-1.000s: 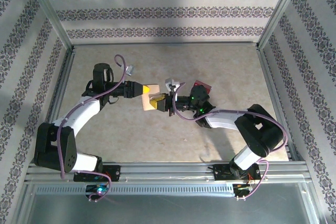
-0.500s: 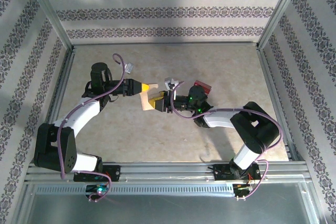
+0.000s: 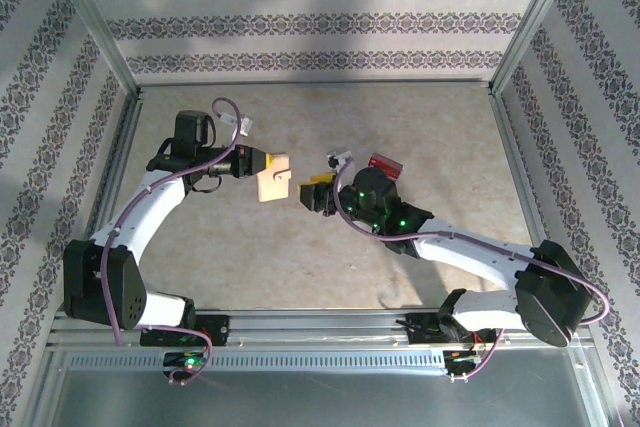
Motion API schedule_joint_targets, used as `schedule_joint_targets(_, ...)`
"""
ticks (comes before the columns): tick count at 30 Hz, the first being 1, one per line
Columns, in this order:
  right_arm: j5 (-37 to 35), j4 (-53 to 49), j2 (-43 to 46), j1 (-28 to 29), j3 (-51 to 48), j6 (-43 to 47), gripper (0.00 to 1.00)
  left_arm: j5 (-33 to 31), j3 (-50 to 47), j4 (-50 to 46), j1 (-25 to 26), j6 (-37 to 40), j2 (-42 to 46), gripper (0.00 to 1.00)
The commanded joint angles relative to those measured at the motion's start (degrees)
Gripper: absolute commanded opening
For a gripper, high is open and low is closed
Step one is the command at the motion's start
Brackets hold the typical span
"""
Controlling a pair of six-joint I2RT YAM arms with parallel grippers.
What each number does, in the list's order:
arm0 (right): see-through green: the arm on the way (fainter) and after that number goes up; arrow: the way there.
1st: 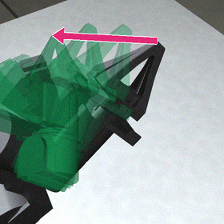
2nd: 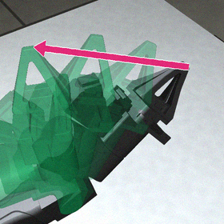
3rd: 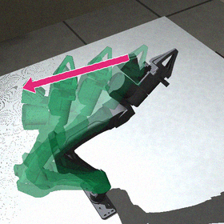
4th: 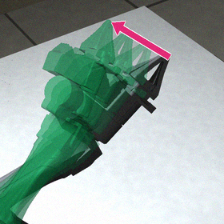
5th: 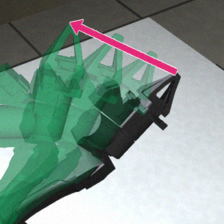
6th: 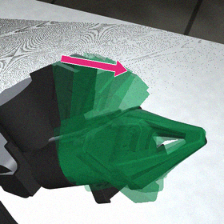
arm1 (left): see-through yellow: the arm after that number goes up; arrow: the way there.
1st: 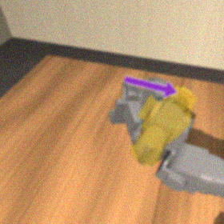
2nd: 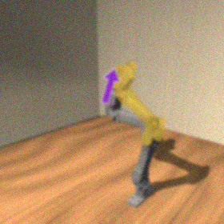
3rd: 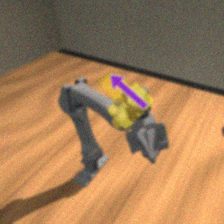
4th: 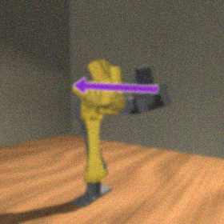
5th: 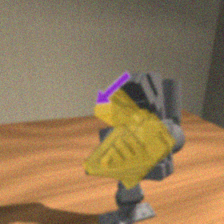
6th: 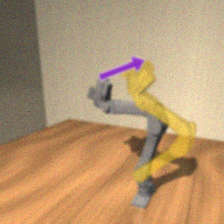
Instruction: Put the credit cards into the card holder
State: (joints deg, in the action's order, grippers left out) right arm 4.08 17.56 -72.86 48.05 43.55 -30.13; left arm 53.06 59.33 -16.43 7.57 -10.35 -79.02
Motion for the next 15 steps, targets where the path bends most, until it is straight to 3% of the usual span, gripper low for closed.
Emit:
schedule_joint_targets(1, -14.3, -15.2, -1.7, 1.1, 6.2, -6.3, 0.45, -7.5, -0.3, -2.7, 1.0, 2.6, -0.3, 0.00)
schedule_joint_targets(4, -15.2, -18.0, -4.8, 1.8, 9.6, -9.7, 0.45, -10.4, -1.1, -1.4, 1.3, 2.2, -0.5, 0.00)
schedule_joint_targets(15, -9.5, -16.7, -16.9, 3.5, 19.1, -13.1, 0.39, -10.1, -1.5, -0.2, 3.6, 1.4, -1.9, 0.00)
